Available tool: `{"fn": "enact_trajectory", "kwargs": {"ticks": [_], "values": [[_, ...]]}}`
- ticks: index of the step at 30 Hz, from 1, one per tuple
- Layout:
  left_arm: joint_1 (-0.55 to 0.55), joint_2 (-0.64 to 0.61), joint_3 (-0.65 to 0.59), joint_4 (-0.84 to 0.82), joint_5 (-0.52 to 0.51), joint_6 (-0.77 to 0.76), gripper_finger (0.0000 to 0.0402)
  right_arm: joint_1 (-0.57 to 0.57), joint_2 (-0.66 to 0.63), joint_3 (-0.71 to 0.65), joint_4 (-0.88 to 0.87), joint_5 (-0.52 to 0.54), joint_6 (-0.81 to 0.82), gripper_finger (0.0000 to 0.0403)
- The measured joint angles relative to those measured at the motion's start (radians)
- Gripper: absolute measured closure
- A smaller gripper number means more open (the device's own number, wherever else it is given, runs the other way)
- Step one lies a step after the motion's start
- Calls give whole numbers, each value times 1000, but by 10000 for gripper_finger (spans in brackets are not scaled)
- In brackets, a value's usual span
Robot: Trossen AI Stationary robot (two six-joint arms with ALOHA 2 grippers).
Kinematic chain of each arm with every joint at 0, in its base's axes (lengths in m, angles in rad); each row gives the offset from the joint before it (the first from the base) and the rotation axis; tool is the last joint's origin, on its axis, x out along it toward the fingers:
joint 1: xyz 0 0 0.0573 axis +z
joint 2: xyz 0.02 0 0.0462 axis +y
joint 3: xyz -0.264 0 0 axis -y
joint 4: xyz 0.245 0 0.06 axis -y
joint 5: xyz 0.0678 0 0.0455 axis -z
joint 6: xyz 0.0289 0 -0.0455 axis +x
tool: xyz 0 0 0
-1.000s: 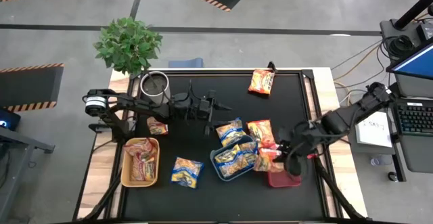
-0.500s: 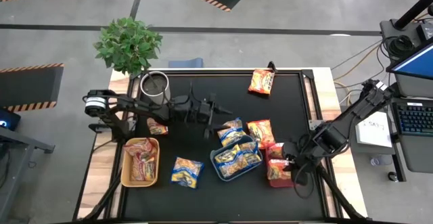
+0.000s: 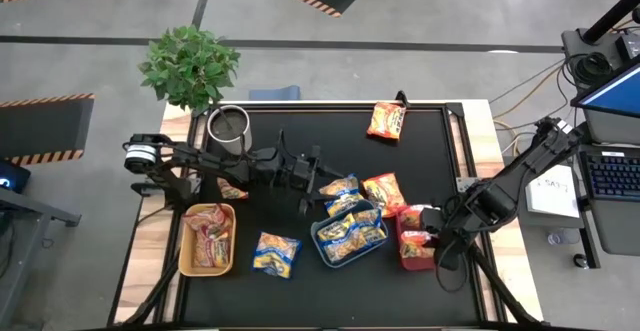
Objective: Sort Maruchan noodles
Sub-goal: Put the middle orange noodle pack into the red bin
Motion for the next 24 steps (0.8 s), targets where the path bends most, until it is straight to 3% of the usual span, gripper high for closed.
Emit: {"fn": "enact_trajectory", "kwargs": {"ticks": [6, 17, 24], "values": [[0, 0, 0, 0, 0, 0, 151, 0, 0, 15, -102, 19, 0, 296], [0, 0, 0, 0, 0, 1, 151, 0, 6, -7, -112, 73, -6, 294], [0, 0, 0, 0, 0, 0, 151, 0, -6, 84, -149, 53, 15, 293]]}}
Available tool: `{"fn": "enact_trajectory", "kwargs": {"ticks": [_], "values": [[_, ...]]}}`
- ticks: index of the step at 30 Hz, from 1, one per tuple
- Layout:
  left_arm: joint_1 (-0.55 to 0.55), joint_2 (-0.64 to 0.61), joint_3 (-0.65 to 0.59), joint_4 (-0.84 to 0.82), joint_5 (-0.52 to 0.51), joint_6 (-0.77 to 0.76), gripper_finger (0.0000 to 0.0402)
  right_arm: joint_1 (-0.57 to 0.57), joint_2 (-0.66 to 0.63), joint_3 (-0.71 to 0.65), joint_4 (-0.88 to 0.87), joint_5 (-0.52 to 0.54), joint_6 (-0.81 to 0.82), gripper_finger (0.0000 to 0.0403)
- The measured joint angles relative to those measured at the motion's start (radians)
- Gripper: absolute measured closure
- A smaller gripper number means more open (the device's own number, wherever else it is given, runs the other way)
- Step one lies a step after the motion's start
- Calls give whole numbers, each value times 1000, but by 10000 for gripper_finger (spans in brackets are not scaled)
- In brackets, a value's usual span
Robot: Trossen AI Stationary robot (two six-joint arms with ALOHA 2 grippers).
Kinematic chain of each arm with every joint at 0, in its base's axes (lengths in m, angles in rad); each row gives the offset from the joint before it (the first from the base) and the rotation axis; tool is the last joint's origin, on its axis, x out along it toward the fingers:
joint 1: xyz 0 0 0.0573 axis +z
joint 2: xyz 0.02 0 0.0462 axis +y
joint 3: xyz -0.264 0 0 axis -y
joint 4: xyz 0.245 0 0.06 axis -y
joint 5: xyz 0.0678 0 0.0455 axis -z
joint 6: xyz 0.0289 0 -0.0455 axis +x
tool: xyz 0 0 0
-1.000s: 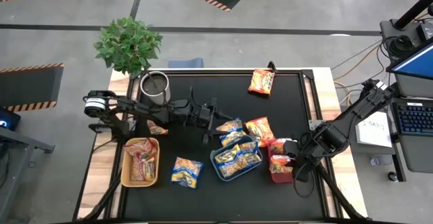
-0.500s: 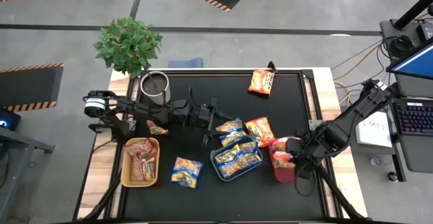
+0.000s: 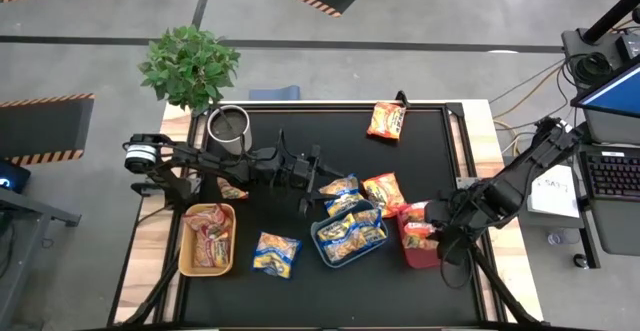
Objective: Sort Maruchan noodles
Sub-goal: Put the middle orange noodle pack into the red bin
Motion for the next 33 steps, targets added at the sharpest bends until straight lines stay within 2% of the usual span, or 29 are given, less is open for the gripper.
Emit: {"fn": "enact_trajectory", "kwargs": {"ticks": [7, 14, 20, 25, 33], "values": [[0, 0, 0, 0, 0, 0, 151, 0, 0, 2, -137, -18, 6, 293], [0, 0, 0, 9, 0, 0, 151, 0, 3, -97, -28, 8, -40, 292], [0, 0, 0, 11, -1, 0, 151, 0, 3, -186, 77, 38, -15, 289], [0, 0, 0, 12, -1, 0, 151, 0, 3, -233, 96, 87, 53, 270], [0, 0, 0, 15, -1, 1, 151, 0, 3, -237, 95, 89, 92, 236]]}}
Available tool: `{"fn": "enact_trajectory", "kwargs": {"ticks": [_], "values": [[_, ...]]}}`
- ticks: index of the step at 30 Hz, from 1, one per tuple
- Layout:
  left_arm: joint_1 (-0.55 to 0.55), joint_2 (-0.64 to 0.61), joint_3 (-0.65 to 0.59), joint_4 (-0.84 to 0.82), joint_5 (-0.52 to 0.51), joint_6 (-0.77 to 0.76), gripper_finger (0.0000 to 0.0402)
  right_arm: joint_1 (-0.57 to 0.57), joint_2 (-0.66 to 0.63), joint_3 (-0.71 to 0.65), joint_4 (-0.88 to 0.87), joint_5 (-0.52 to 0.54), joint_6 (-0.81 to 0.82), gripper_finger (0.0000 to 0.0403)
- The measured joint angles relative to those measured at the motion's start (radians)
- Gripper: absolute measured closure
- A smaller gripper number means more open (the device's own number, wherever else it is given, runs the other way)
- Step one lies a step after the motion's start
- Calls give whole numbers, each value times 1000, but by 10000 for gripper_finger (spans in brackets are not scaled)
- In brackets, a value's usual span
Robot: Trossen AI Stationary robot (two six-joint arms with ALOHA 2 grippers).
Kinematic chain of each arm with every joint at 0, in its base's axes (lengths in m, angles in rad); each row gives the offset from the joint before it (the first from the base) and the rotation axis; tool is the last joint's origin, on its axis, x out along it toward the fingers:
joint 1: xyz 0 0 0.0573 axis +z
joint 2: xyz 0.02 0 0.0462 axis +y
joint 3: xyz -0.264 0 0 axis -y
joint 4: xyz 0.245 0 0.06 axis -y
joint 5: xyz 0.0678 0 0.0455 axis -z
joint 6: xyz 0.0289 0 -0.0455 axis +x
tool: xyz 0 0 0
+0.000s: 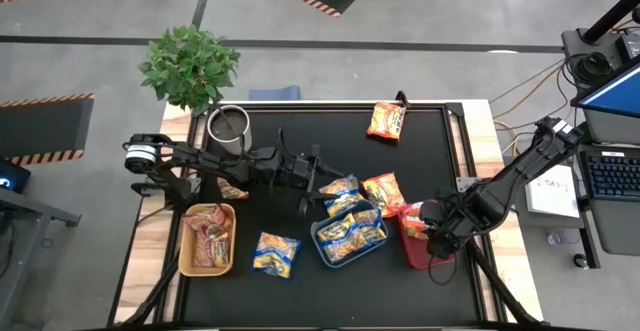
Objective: Sort Maruchan noodles
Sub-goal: Put the middle orange noodle pack into the red bin
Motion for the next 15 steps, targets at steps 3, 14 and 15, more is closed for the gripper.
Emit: {"fn": "enact_trajectory", "kwargs": {"ticks": [3, 14, 15], "values": [[0, 0, 0, 0, 0, 0, 151, 0, 0, 0, -3, 0, -2, 229], [0, -2, 0, 0, 0, 0, 151, 0, -11, 51, -84, 19, -18, 234], [0, -2, 0, 0, 0, 0, 151, 0, -11, 64, -97, 37, -21, 234]]}}
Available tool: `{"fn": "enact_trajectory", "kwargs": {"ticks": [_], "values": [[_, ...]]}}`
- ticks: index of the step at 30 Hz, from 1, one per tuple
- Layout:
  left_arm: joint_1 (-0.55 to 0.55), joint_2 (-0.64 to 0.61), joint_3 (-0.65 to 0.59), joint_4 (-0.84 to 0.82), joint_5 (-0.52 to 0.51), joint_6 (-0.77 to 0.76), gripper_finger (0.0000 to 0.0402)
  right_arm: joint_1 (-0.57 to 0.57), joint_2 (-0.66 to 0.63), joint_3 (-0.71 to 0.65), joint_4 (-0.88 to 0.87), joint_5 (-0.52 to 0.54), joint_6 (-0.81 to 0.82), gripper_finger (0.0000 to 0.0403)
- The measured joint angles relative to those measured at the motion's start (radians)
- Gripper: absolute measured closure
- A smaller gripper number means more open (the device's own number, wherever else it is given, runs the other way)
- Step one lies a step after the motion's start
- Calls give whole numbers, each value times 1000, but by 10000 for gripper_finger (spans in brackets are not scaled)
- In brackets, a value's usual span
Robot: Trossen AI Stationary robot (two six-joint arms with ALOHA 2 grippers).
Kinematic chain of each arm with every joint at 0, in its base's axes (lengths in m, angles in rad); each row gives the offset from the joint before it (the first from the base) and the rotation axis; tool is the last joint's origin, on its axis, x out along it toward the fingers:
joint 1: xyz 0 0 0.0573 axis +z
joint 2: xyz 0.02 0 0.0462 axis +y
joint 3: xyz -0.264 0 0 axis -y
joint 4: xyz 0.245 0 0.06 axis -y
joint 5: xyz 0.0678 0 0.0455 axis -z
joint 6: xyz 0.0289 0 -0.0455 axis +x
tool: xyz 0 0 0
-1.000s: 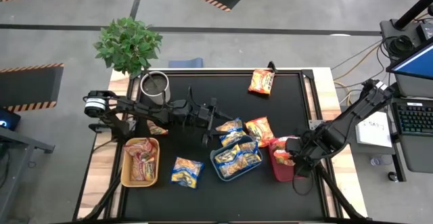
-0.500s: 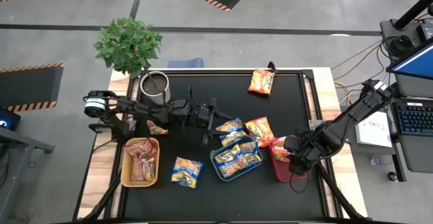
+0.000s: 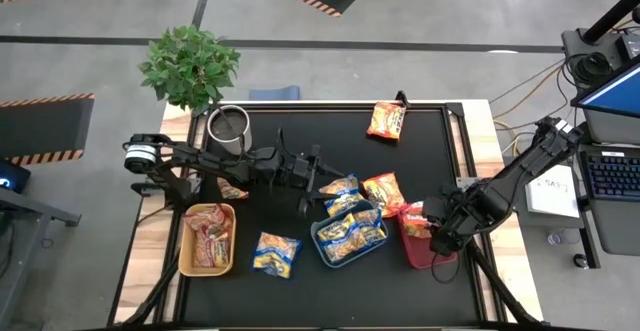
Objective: Sort Maruchan noodles
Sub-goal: Put the middle orange noodle pack into the red bin, then put the red noodle pack into the yellow bin
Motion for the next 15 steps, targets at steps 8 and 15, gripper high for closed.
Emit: {"fn": "enact_trajectory", "kwargs": {"ticks": [8, 15], "values": [[0, -10, 0, -19, 0, -23, 151, 0, 0, 108, -24, 171, -126, 232], [-1, -66, 0, -106, -19, -99, 163, 0, 0, 208, -12, 375, -310, 233]]}}
